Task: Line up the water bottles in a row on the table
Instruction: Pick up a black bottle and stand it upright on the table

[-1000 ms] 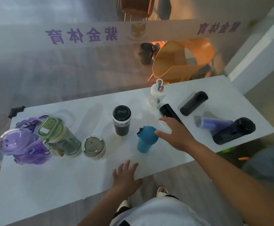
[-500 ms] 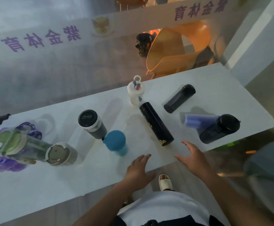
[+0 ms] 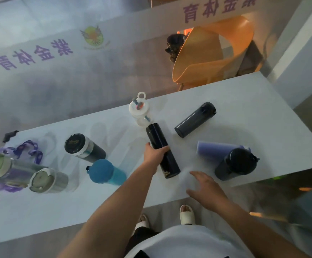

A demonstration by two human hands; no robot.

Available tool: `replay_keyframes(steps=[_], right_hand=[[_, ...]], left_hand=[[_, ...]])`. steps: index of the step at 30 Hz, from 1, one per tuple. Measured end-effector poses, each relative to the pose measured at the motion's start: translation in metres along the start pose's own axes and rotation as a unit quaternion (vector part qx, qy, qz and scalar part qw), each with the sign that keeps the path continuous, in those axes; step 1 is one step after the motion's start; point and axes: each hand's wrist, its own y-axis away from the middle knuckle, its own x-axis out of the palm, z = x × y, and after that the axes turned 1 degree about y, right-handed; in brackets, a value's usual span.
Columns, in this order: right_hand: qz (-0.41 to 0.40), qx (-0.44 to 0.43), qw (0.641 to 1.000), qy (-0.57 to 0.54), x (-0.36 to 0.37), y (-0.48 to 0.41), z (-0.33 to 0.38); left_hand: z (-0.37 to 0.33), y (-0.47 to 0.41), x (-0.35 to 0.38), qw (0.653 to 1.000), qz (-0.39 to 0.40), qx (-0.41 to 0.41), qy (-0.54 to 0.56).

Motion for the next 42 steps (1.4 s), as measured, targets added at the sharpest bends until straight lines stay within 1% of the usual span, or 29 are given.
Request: replay_keyframes(steps=[4,8,15,18,21,26,31,37,42], right_hand=[[0.021,-0.015,0.999,0.039,-0.003,-0.005,-0.003],[0.043,-0.024,0.995,0.082,-0.005,-0.007,-0.007],[0.045,-0.013,0.999,0.028,-0.007,-0.01,-0.009],[0.04,-0.011,0.999,0.009,-0.009,-0.014,-0.005],[0.04,-0.016,0.999,0.014,-0.01,-0.02,0.002],[0.052,-0.029,0.998,0.034,-0.004,-0.033,0.012],[0.04,-0.042,0.993,0.102,0.009,-0.041,0.015],[0.036,-0.071,0.974,0.211,0.013,-0.04,0.016],[0.053,-0.075,0.965,0.246,0.019,-0.038,0.009]], left_hand=[[-0.017,-0.019,0.011,0.998,-0.013,-0.043,0.041],[-0.023,-0.038,0.017,0.996,-0.054,-0.067,0.025],[-0.03,-0.04,0.012,0.993,-0.047,-0.101,0.048],[-0.031,-0.036,0.001,0.992,-0.053,-0.097,0.063],[-0.033,-0.025,-0.015,0.993,-0.063,-0.065,0.071],[-0.039,0.003,-0.042,0.99,-0.08,0.016,0.113],[-0.02,0.031,-0.051,0.975,-0.142,0.158,0.069],[0.019,0.05,-0.048,0.963,-0.143,0.221,0.057],[0.036,0.052,-0.045,0.957,-0.145,0.242,0.07]])
